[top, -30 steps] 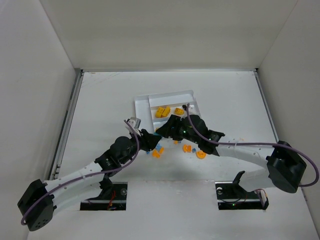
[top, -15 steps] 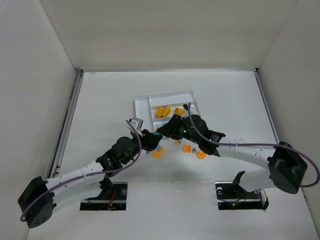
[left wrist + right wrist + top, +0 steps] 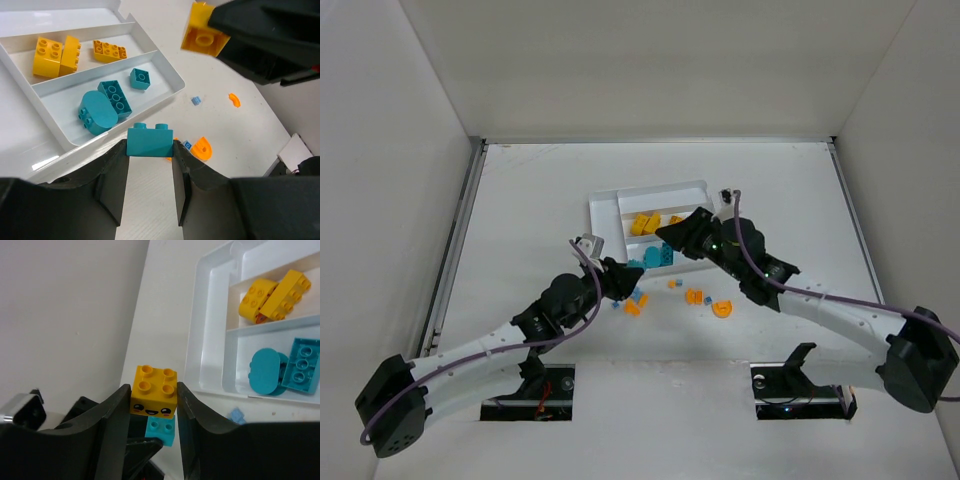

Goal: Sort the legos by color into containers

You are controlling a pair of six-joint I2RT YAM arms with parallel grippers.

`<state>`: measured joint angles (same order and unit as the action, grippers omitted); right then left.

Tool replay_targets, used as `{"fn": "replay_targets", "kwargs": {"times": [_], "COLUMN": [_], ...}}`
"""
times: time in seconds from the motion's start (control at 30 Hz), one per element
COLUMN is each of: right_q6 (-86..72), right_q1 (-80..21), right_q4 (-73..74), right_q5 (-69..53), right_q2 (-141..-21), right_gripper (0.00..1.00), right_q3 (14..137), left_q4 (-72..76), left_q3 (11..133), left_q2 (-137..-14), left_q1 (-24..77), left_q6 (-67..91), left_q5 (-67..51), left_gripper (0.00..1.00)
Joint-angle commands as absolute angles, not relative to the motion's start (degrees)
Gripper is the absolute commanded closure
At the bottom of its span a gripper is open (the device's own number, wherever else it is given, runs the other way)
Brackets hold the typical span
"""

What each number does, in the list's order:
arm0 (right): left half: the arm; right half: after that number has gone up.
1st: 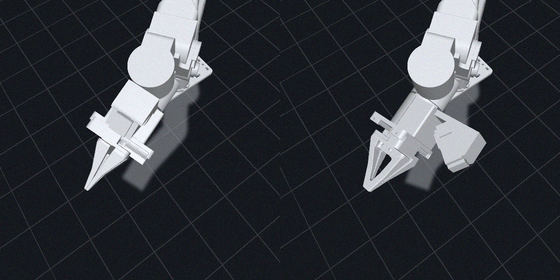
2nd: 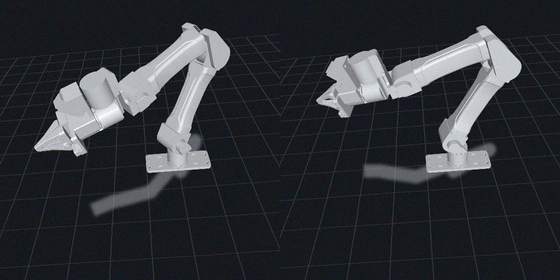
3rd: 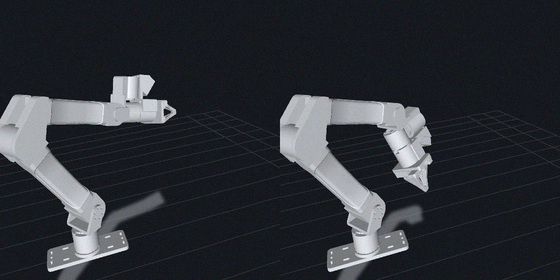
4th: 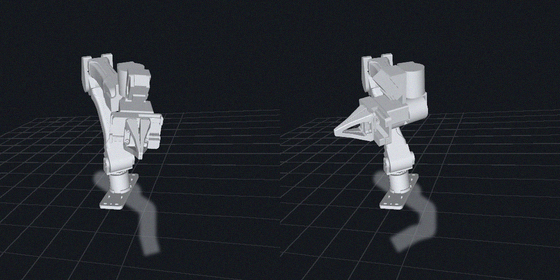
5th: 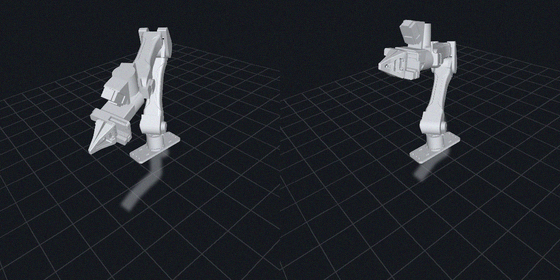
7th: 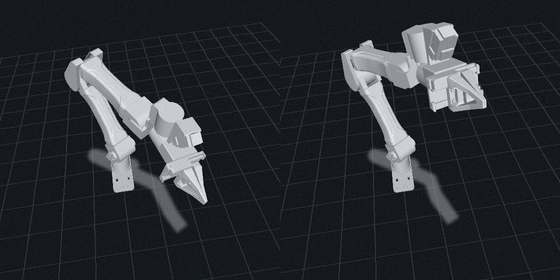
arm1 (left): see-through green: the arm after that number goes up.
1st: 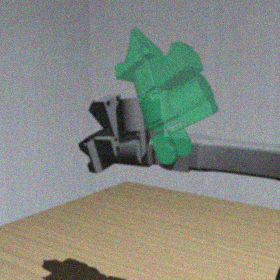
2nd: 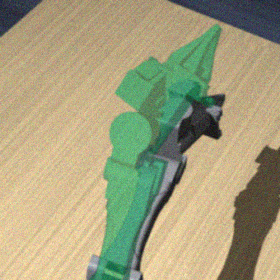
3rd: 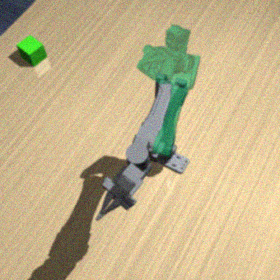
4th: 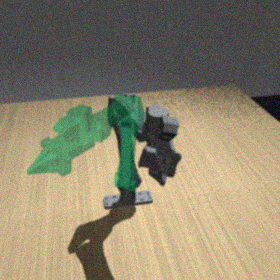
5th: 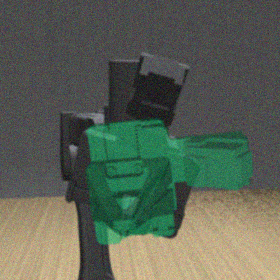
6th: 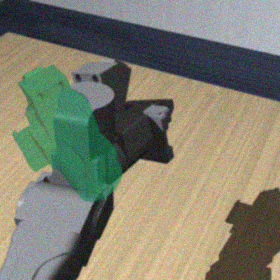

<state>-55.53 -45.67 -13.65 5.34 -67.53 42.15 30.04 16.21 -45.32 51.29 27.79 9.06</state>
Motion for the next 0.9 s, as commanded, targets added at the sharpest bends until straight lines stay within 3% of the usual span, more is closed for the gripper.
{"fn": "replay_targets", "kwargs": {"times": [0.0, 0.2, 0.57, 0.77, 0.87], "right_q6": [-54.1, -49.8, -41.3, -41.3, -41.1], "right_q1": [-44.1, -39.0, -24.7, -22.0, -22.1], "right_q4": [-15.3, -10.9, -3.8, -2.7, -1.0], "right_q5": [6.0, 8.4, 11.9, 12.0, 12.5], "right_q2": [-65.3, -68.9, -91.5, -99.1, -101.2], "right_gripper": [0.7, 0.7, 0.69, 0.61, 0.53], "right_q3": [40.5, 41.7, 57.2, 63.9, 66.3], "left_q4": [31.3, 31.2, 31.7, 34.5, 35.4], "left_q3": [15.7, 16.3, 22.8, 27.9, 30.6], "left_q2": [-44.0, -44.4, -56.1, -66.3, -71.2], "left_q1": [51.1, 50.7, 50.1, 50.1, 50.1], "left_q6": [27.1, 27.9, 28.7, 28.2, 27.7], "left_q5": [9.6, 9.7, 11.2, 10.8, 10.7], "left_gripper": [0.81, 0.81, 0.8, 0.8, 0.8]}}
